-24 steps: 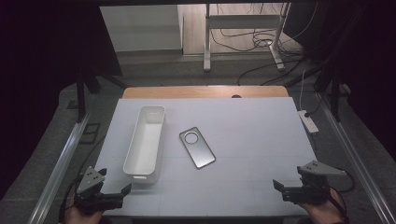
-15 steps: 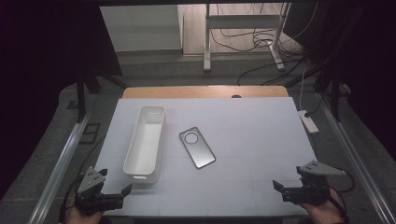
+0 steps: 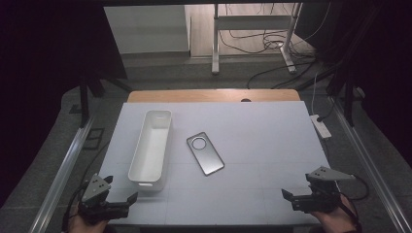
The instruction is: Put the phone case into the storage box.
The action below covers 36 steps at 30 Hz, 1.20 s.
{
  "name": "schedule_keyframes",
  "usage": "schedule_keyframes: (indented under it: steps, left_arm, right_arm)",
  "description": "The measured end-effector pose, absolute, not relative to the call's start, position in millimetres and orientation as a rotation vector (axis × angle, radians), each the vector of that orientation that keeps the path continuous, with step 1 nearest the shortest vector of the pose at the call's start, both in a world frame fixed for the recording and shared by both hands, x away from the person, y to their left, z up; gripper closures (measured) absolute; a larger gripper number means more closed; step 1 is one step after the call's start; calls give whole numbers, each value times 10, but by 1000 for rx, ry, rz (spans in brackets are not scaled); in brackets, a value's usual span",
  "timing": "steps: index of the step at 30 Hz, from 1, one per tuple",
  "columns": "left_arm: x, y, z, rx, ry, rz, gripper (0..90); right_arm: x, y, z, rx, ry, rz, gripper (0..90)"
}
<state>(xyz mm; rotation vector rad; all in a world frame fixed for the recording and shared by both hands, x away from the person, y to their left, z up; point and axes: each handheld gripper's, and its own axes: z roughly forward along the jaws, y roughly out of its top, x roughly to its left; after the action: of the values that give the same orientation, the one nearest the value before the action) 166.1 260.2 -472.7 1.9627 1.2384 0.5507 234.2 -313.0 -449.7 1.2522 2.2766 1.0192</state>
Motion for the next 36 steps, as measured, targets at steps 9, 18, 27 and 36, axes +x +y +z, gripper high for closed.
schedule_keyframes:
  steps: [9, 18, 27, 36]
  left_arm:
    - [1663, 2616, -4729, 1953, 1237, 541, 18]
    - [1664, 2612, -4730, 1956, 1239, 544, 20]
    - [1665, 2607, -4730, 1961, 1234, 543, 21]
    - [1668, 2609, -4732, 1962, 1233, 540, 22]
  right_arm:
    - [2397, -3096, -4508, 1216, 2308, 1018, 0]
    - [2464, -3065, -4510, 1186, 2329, 1030, 0]
    - [2554, -3012, -4506, 1163, 2363, 1046, 0]
    - [2652, -2923, -4491, 1148, 2377, 1054, 0]
